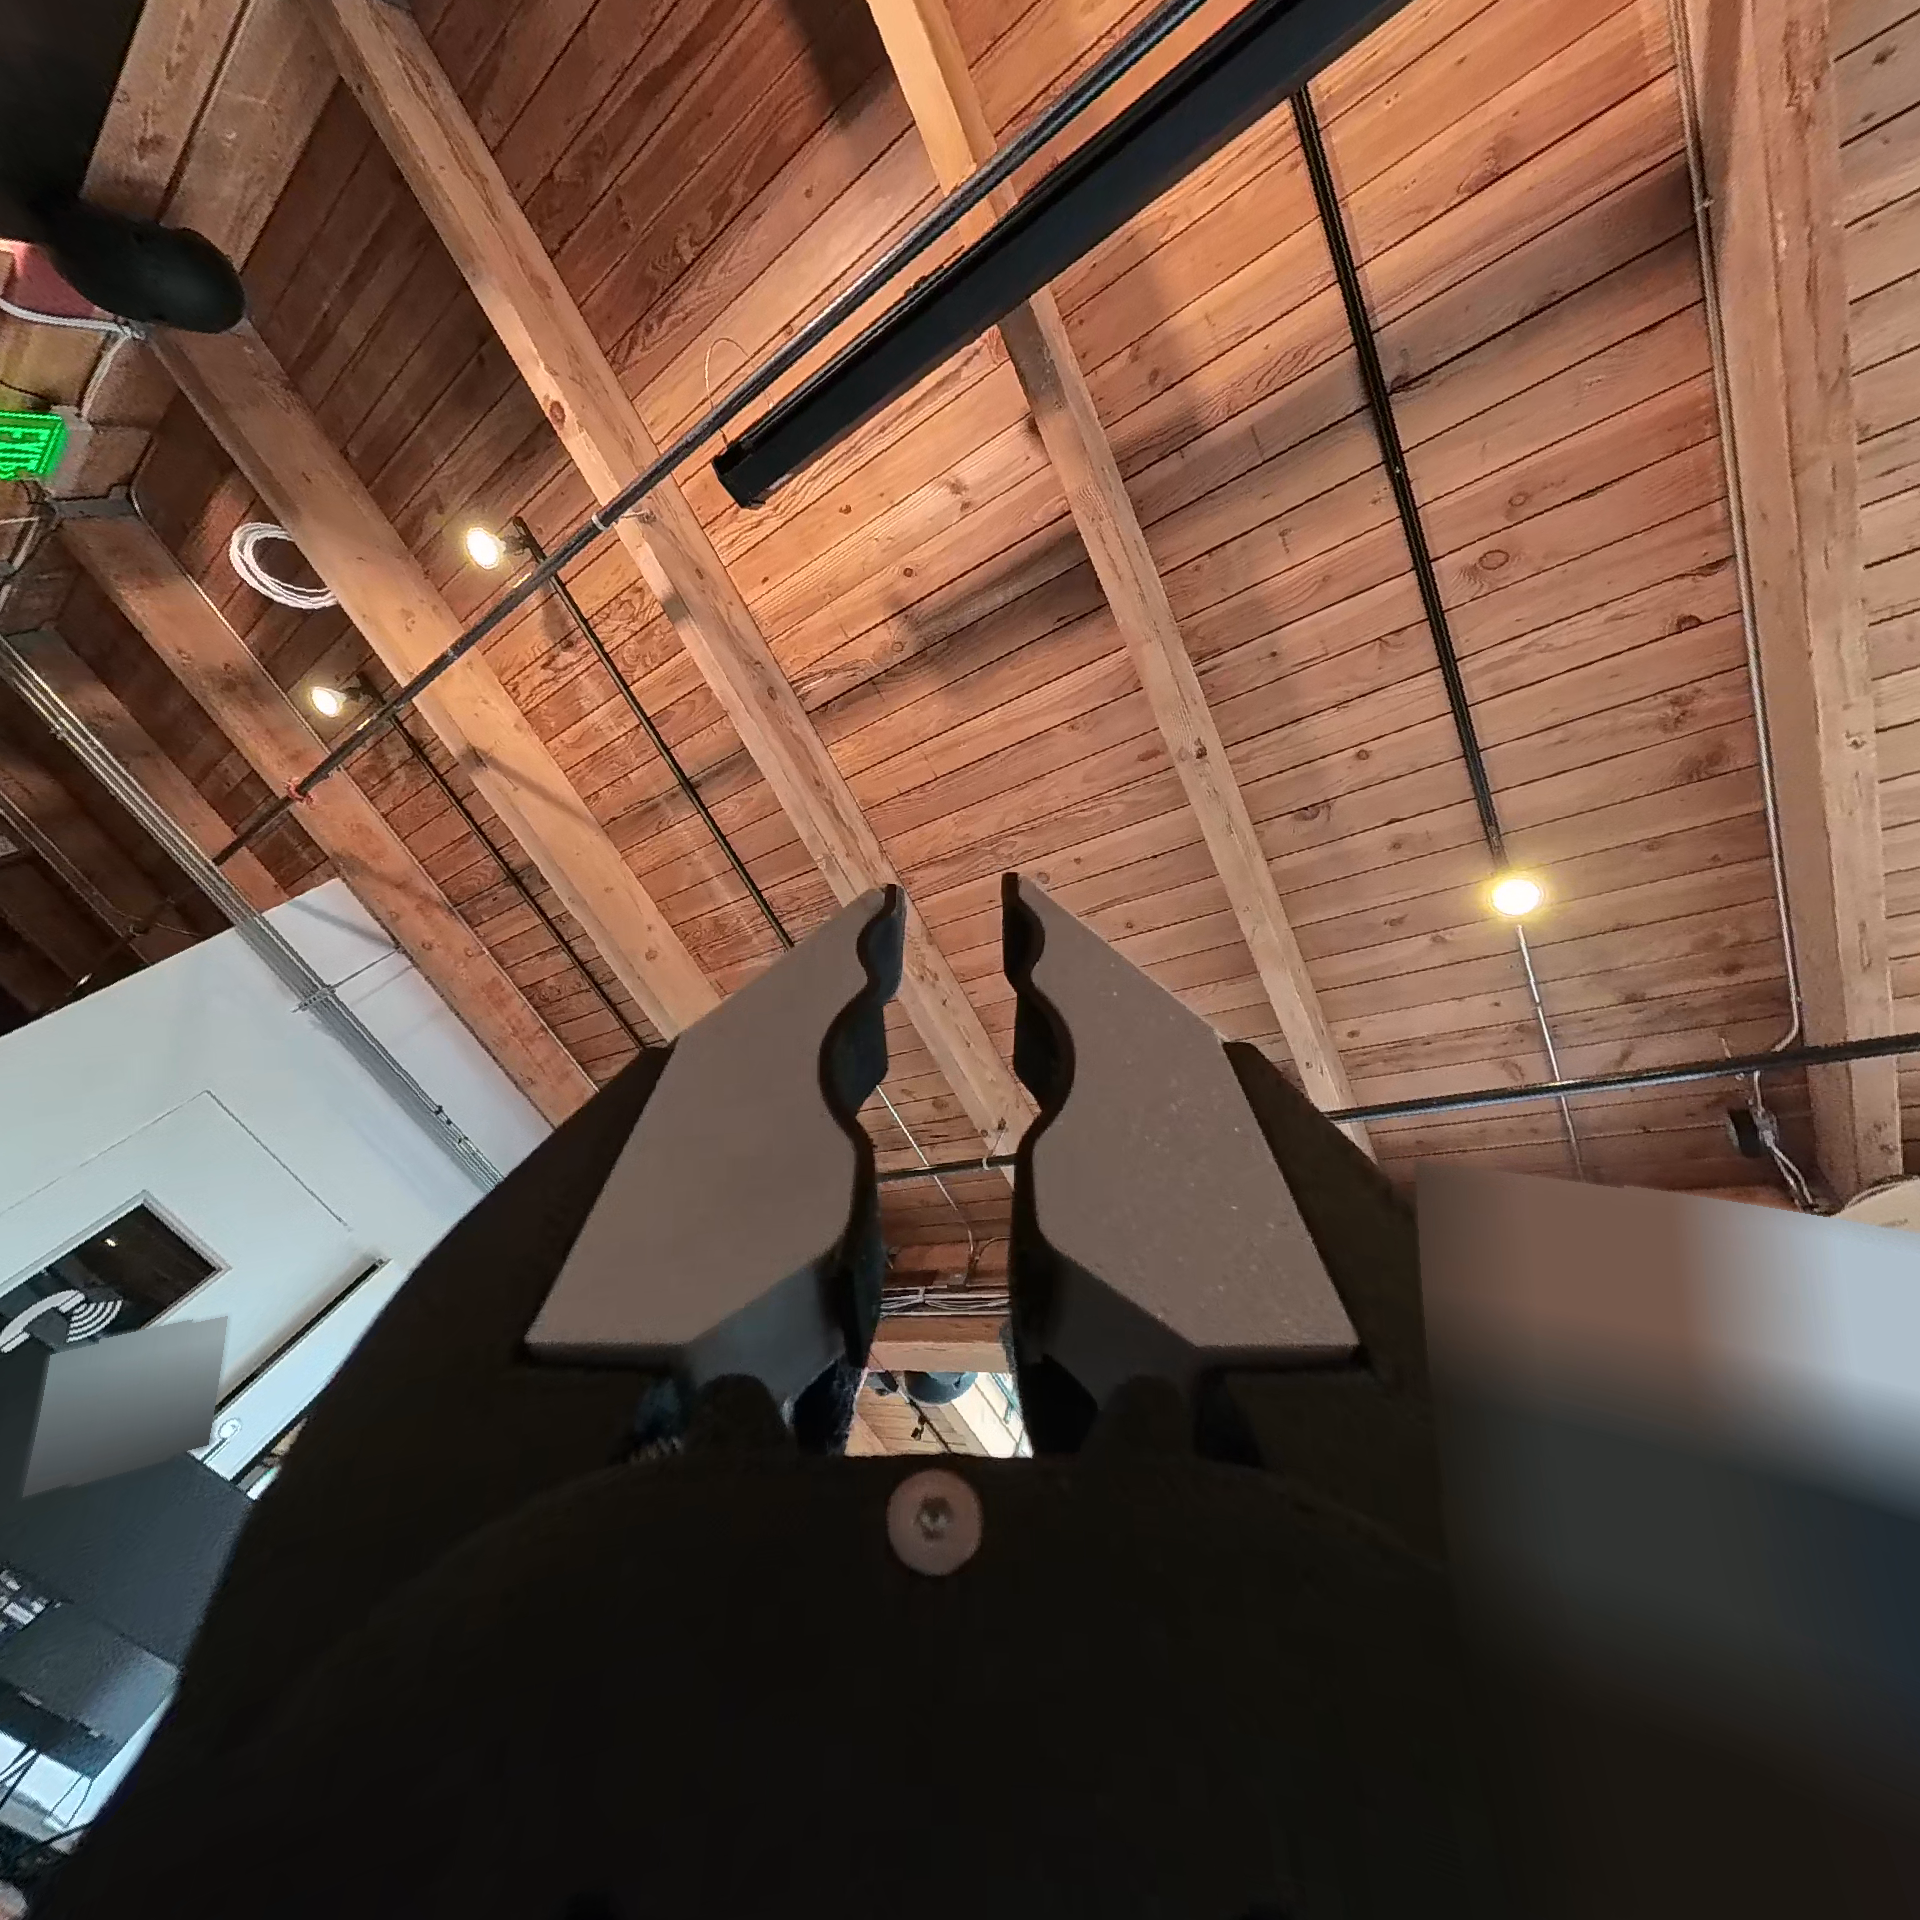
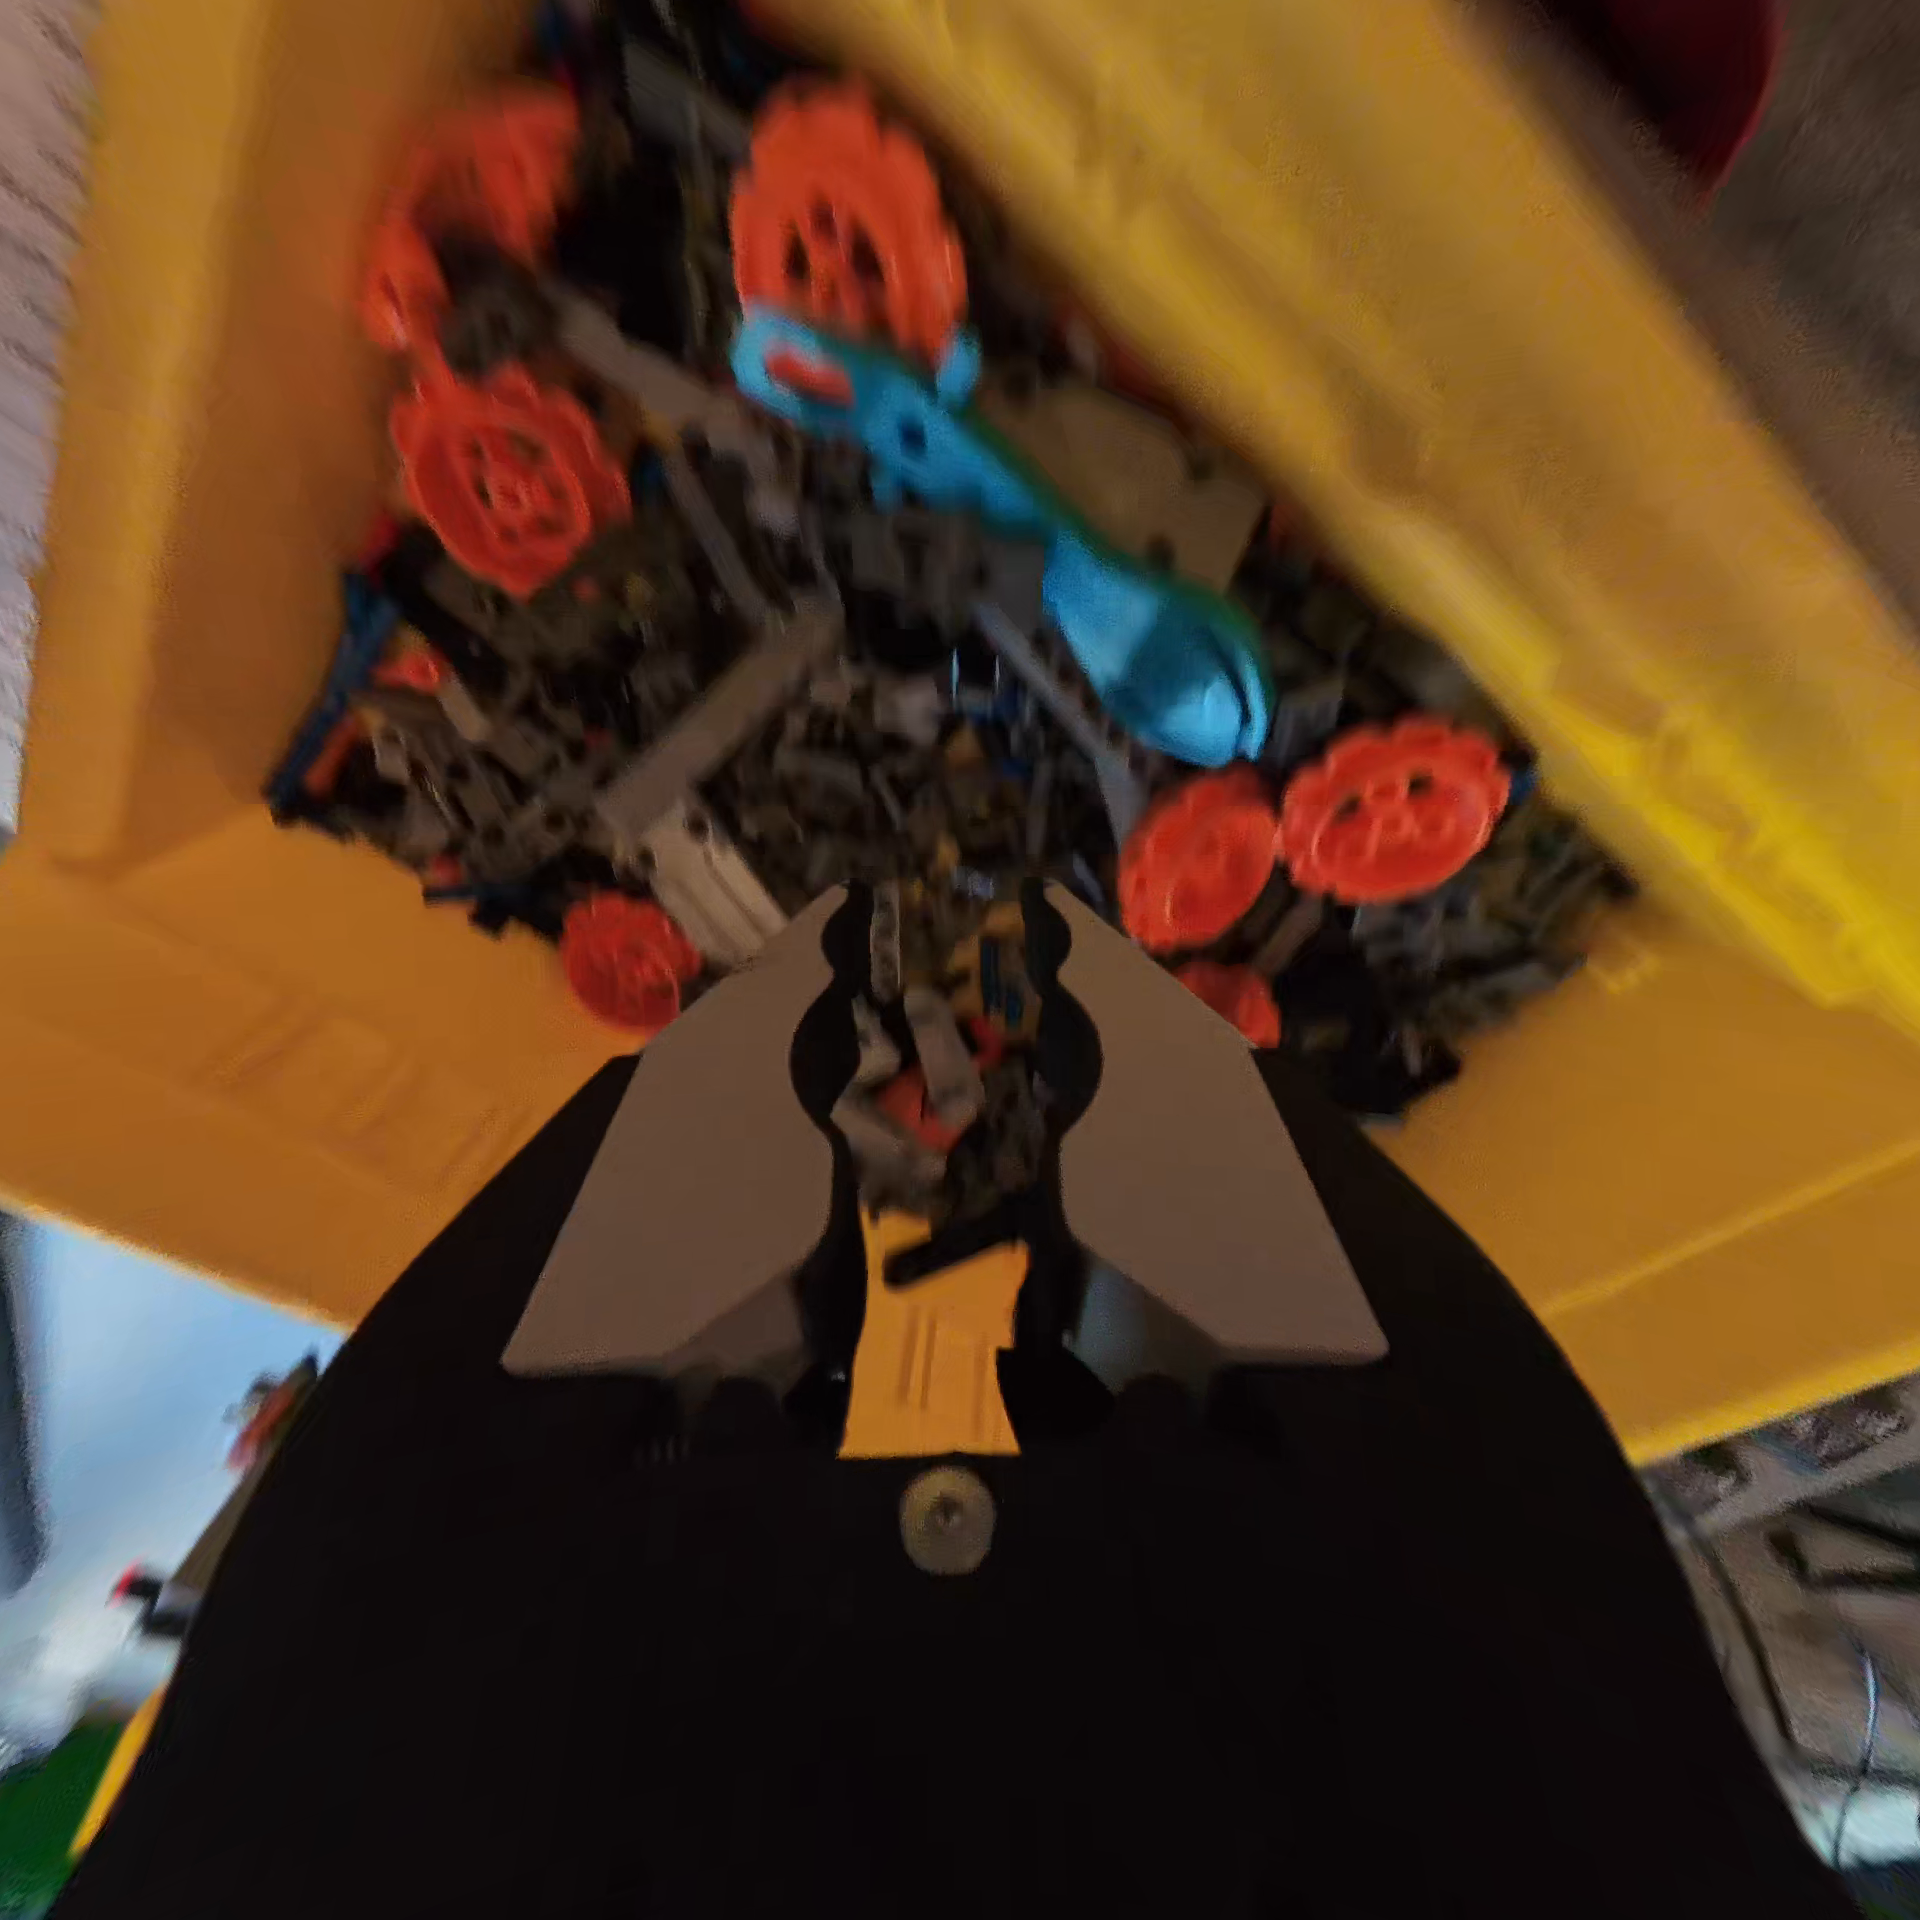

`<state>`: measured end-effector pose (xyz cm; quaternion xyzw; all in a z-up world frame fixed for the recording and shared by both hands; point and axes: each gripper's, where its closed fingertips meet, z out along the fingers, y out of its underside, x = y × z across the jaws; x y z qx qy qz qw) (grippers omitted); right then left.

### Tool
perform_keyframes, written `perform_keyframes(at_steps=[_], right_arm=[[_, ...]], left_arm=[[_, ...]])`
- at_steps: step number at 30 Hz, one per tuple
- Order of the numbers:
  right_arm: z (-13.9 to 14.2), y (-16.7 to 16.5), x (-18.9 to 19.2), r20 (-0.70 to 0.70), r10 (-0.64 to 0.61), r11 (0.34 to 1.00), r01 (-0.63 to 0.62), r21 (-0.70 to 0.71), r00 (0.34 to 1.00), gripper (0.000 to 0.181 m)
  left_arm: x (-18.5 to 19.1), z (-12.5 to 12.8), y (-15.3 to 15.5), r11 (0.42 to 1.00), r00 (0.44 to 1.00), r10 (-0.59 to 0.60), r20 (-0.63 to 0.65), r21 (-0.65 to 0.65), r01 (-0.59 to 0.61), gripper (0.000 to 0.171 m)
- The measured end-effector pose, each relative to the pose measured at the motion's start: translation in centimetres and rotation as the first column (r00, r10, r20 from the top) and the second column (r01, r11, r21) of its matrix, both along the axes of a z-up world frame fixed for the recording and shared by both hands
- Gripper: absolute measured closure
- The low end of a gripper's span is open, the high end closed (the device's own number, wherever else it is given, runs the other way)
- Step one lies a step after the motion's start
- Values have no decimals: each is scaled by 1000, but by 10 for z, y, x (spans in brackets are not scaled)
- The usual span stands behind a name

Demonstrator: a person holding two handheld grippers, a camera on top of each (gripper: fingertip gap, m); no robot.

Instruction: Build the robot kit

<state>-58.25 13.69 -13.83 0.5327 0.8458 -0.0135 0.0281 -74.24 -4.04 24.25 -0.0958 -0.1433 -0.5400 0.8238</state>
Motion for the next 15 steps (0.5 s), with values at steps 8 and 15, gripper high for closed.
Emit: perform_keyframes(at_steps=[8, 15], right_arm=[[-13, 59, 62, 147, -60, 995, 48, 83, 987, 158], [-28, 57, 55, 119, -42, 997, 33, 76, 992, 159]], left_arm=[[-1, 0, -1, 1000, 1000, 6, 2, 1, -6, 155], [2, 0, 2, 1000, 1000, 3, -5, -4, -3, 155]])
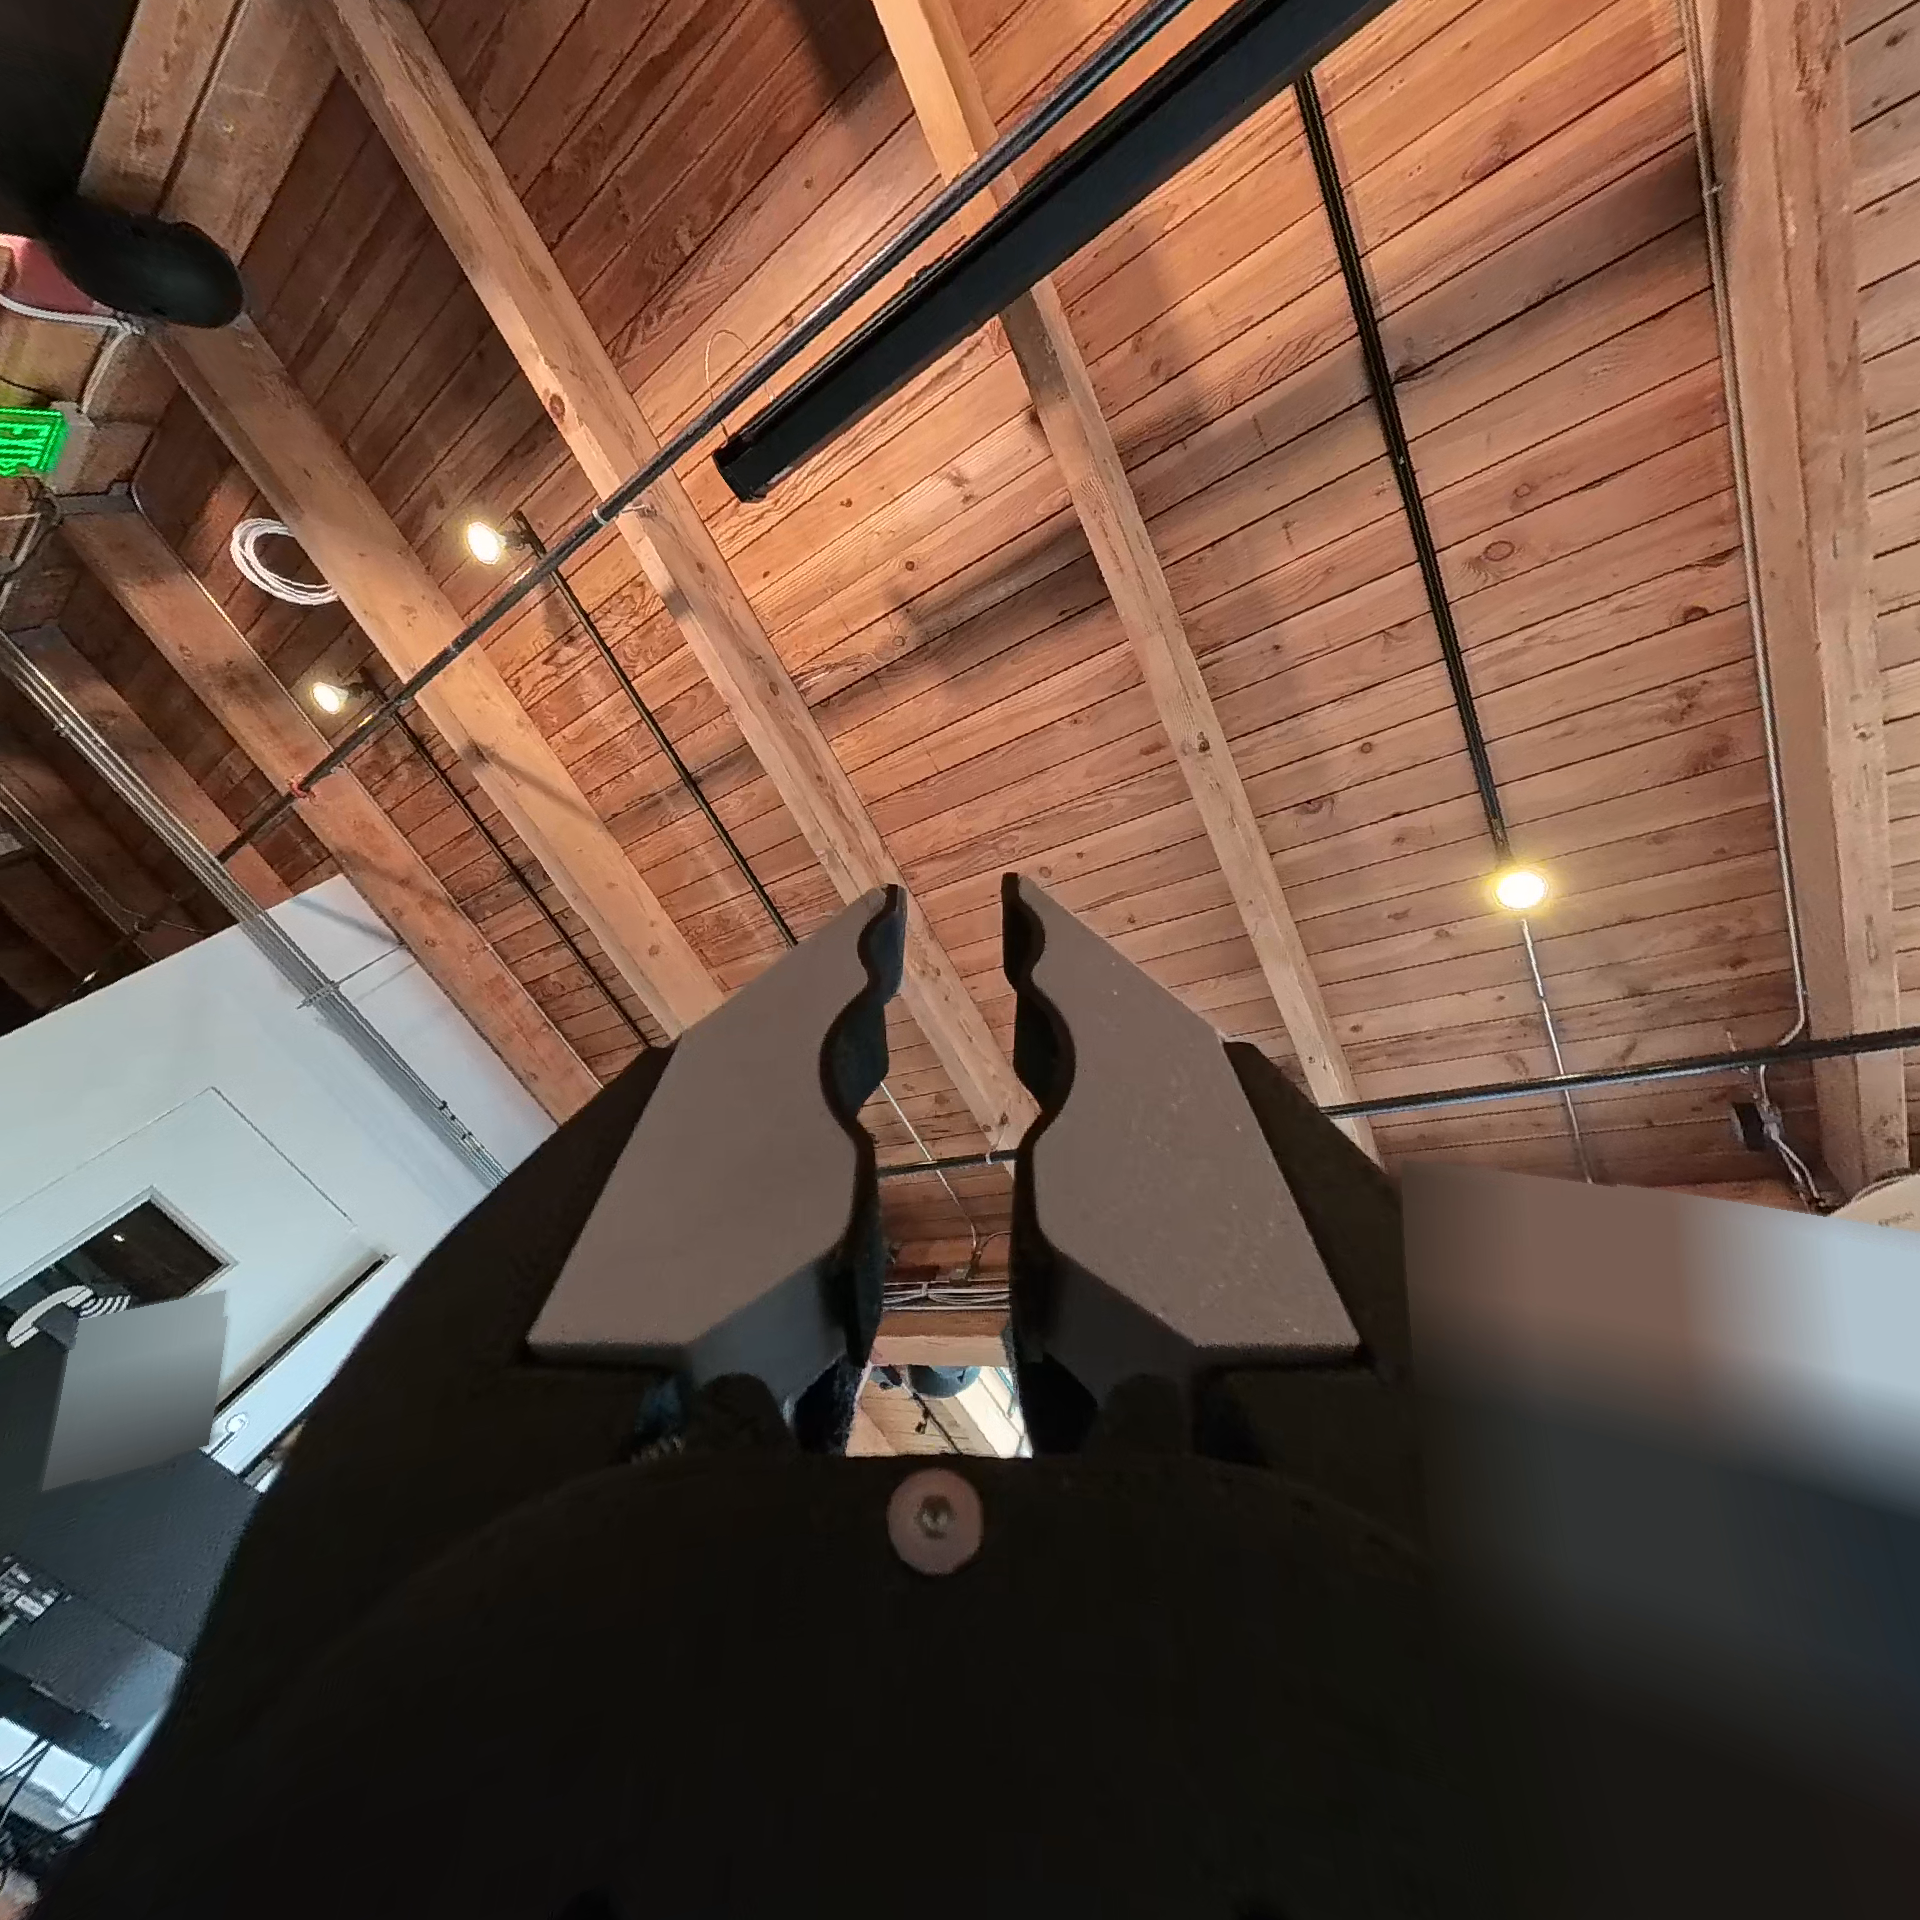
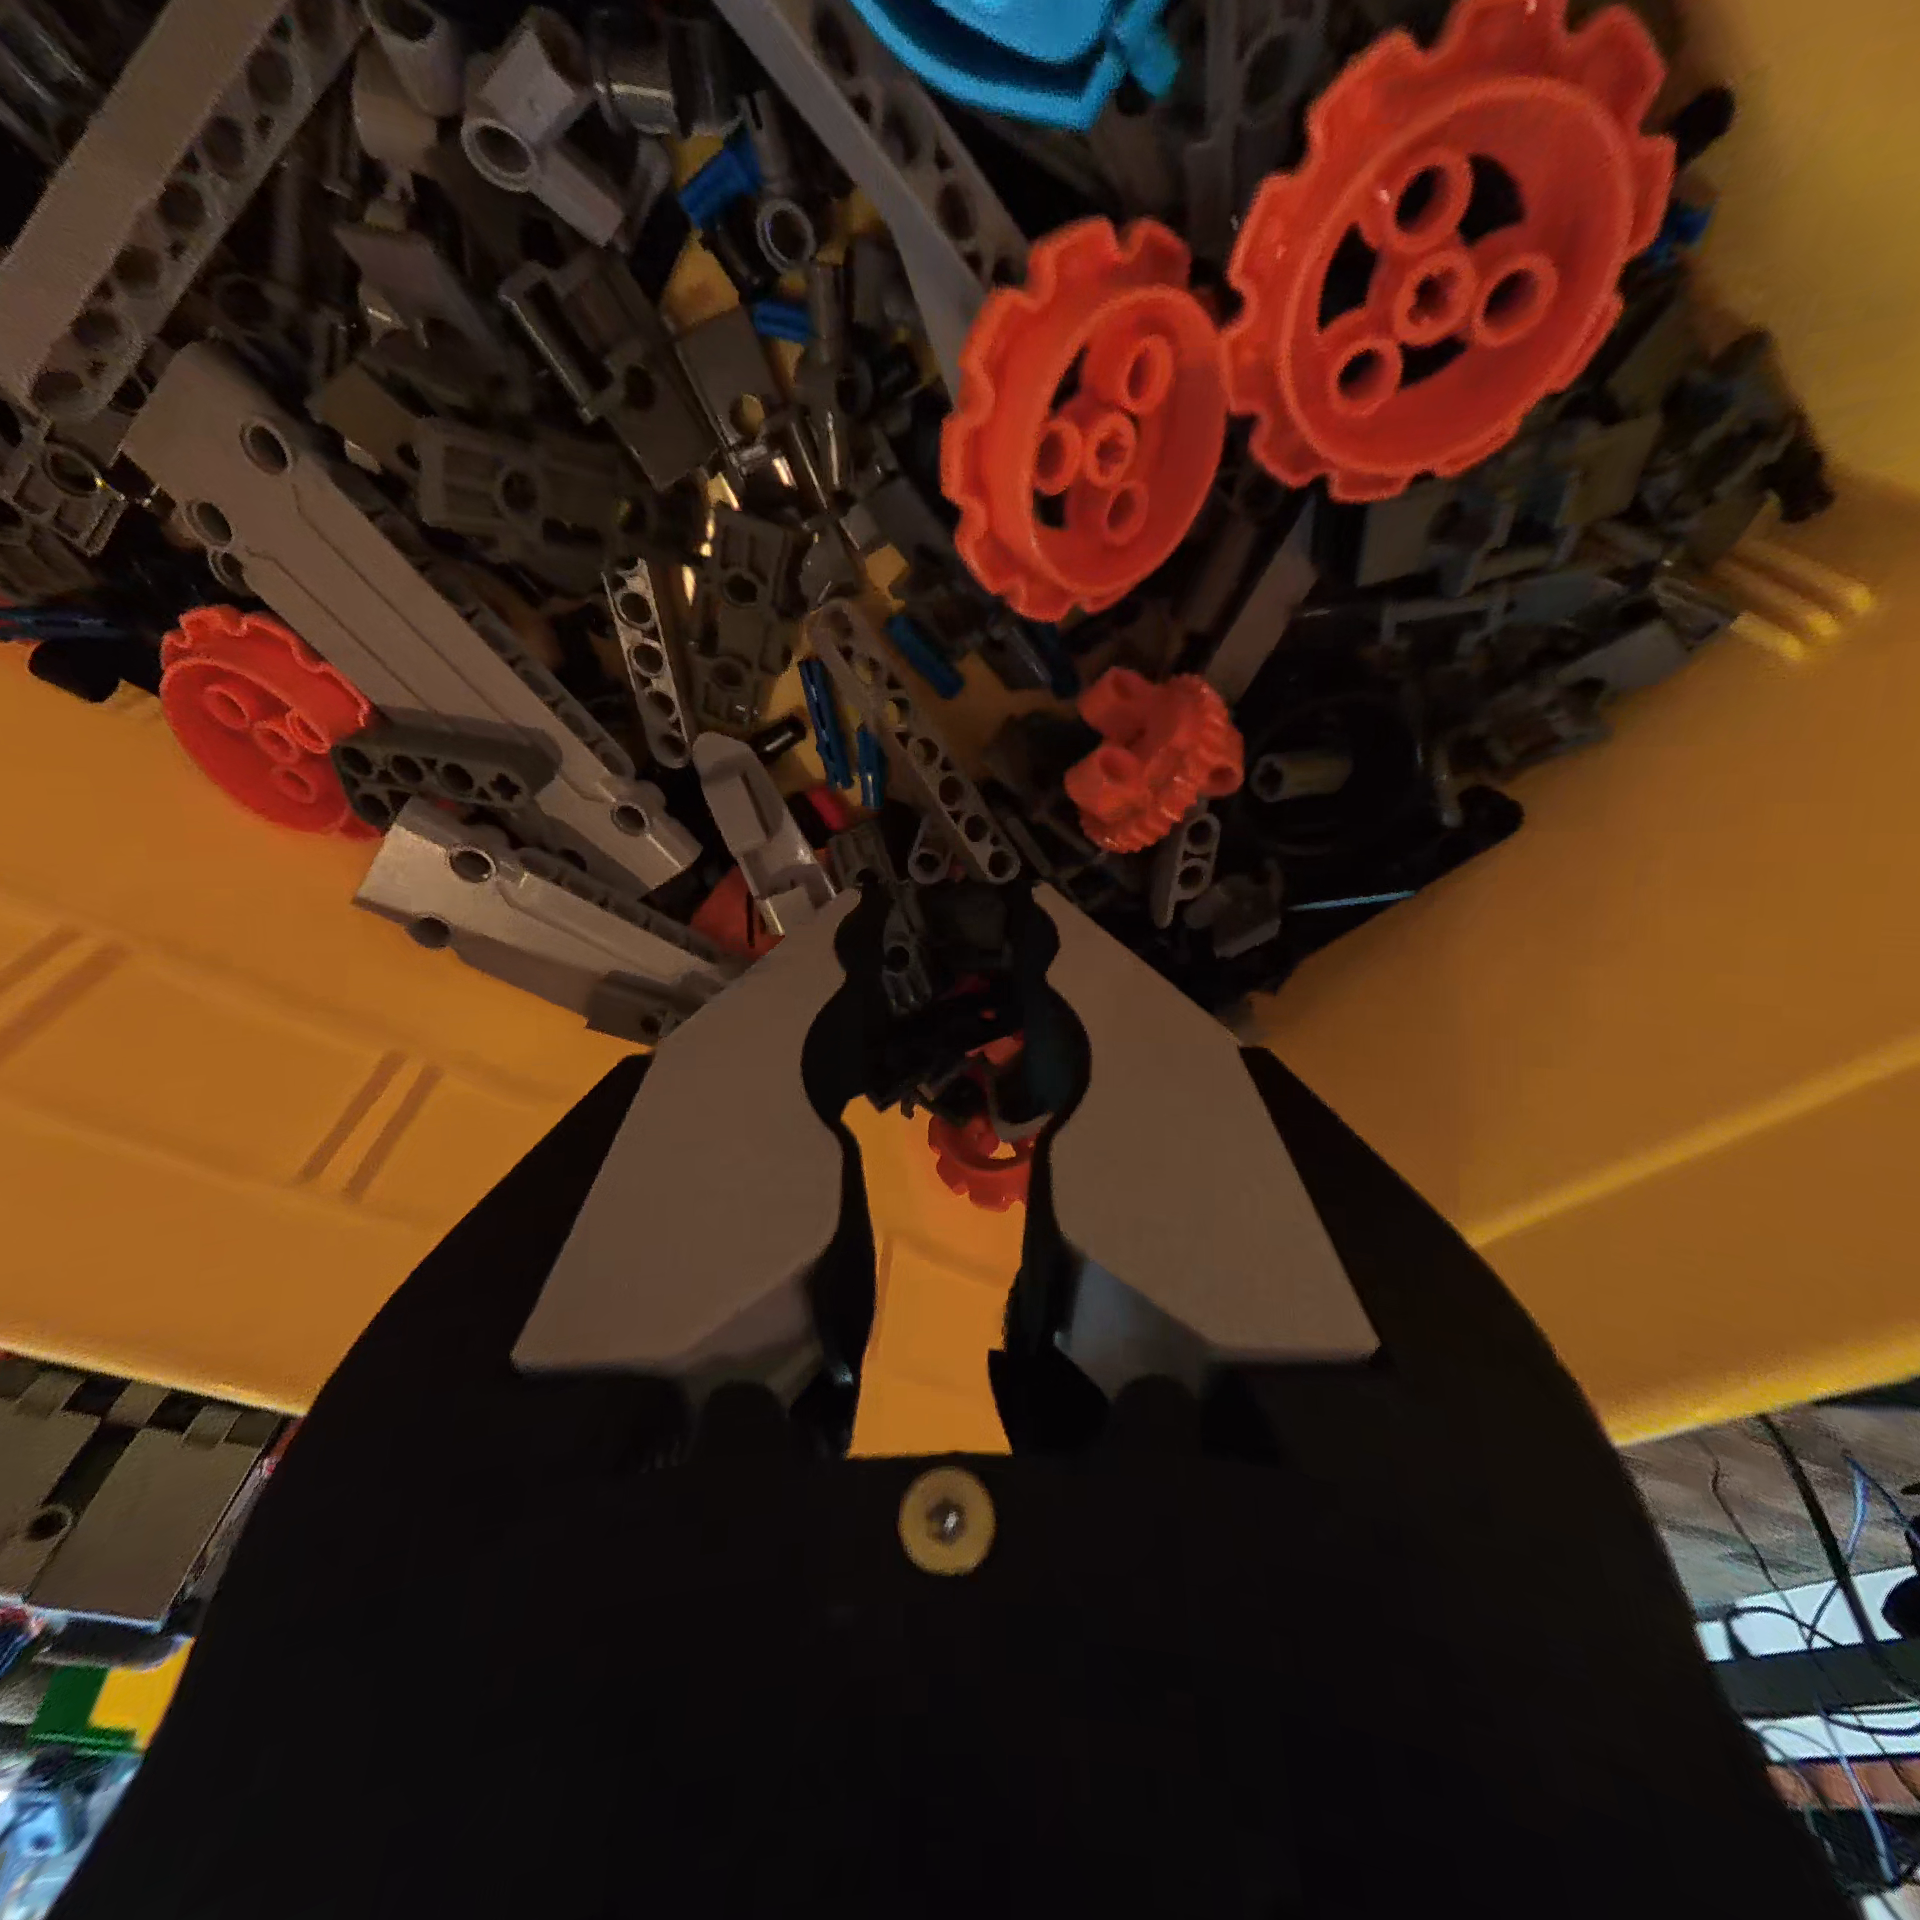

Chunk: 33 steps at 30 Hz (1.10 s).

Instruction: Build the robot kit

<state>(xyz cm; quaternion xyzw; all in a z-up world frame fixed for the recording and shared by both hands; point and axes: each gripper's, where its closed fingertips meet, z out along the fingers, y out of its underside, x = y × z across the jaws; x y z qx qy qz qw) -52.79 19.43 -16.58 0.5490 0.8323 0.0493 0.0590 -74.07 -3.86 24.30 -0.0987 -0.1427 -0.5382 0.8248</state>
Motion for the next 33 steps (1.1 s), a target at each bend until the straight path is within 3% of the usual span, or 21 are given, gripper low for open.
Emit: perform_keyframes(at_steps=[18, 23, 29, 33], right_arm=[[-12, -26, -35, -114, 48, 998, -52, -29, 992, 163], [-4, -61, -55, -181, 21, 986, -50, -158, 983, 167], [5, -101, -70, -202, 76, 964, -124, -236, 976, 168], [15, -99, -63, -176, 141, 958, -179, -223, 974, 161]], left_arm=[[0, 0, 0, 1000, 1000, -6, 1, 5, 6, 156], [0, 0, -1, 1000, 1000, -5, 1, 5, 5, 156], [1, 0, 0, 1000, 1000, -3, -2, 4, 3, 156], [1, 0, -1, 1000, 1000, -5, -2, 5, 5, 156]])
